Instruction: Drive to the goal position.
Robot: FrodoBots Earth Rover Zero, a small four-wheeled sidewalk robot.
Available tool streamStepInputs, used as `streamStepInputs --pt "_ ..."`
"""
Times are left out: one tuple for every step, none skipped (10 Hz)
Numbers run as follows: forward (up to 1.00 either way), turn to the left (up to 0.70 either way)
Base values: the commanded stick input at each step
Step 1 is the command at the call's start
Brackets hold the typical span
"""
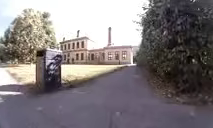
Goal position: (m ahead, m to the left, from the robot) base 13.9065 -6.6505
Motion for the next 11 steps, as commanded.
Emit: streamStepInputs --pt "0.70 -0.23" --pt "0.70 -0.34" --pt "0.70 -0.35" --pt "0.70 -0.13" --pt "0.70 -0.01" --pt "0.70 0.00" --pt "0.70 0.00" --pt "0.70 0.00" --pt "0.70 0.00" --pt "0.70 0.00" --pt "0.70 0.00"
